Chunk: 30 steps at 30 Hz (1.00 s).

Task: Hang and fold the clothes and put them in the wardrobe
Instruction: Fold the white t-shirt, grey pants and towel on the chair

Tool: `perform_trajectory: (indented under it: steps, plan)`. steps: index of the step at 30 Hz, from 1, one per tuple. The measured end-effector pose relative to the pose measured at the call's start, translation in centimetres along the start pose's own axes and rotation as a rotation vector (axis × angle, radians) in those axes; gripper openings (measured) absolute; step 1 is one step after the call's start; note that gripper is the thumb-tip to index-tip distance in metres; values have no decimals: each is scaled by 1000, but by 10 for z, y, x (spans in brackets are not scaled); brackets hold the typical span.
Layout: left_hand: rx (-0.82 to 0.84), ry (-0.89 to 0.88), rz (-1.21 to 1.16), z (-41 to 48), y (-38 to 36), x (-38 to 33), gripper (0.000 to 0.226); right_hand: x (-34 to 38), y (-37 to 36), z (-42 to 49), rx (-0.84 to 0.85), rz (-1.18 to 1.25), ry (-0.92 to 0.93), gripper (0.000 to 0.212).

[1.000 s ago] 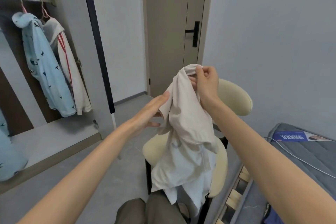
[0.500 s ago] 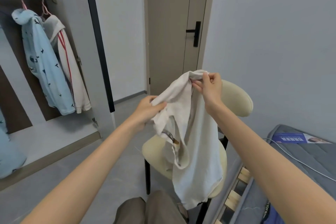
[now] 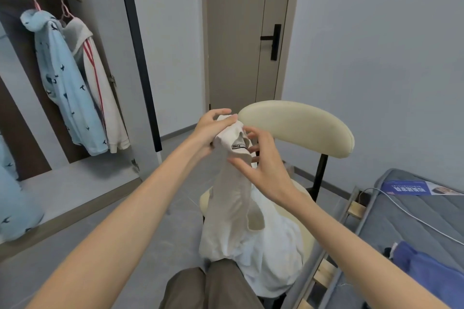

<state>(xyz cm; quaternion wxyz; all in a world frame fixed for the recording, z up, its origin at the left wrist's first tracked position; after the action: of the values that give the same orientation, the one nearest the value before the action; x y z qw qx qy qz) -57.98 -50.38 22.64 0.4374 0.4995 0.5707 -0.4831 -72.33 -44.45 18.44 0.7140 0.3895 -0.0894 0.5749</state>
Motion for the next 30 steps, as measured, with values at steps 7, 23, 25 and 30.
perform_trajectory:
  steps: [7, 23, 25, 30]
  plan:
    - [149, 75, -61, 1, -5, 0, 17, -3, 14, 19, -25, -190, 117, 12]
    - [48, -459, 651, -21, -5, 48, 60, 7, 65, 114, -491, 614, -496, 18]
    - [109, -434, 831, -19, -9, 59, 69, 16, 63, 120, -500, 665, -473, 10]
    - [18, -367, 816, -4, -16, 76, 77, 32, 67, 128, -551, 853, -400, 14]
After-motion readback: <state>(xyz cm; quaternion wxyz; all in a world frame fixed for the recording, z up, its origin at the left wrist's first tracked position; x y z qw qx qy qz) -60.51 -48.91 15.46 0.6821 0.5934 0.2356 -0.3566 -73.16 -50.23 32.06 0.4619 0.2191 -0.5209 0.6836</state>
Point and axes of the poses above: each hand's wrist, its own z-axis towards the middle knuckle, its own y-axis out of the back of the hand, x = y × z, the point moved 1 cm from there along z, towards the middle knuckle, and after that the axes turned 12 degrees about y, right-handed, at the moved point
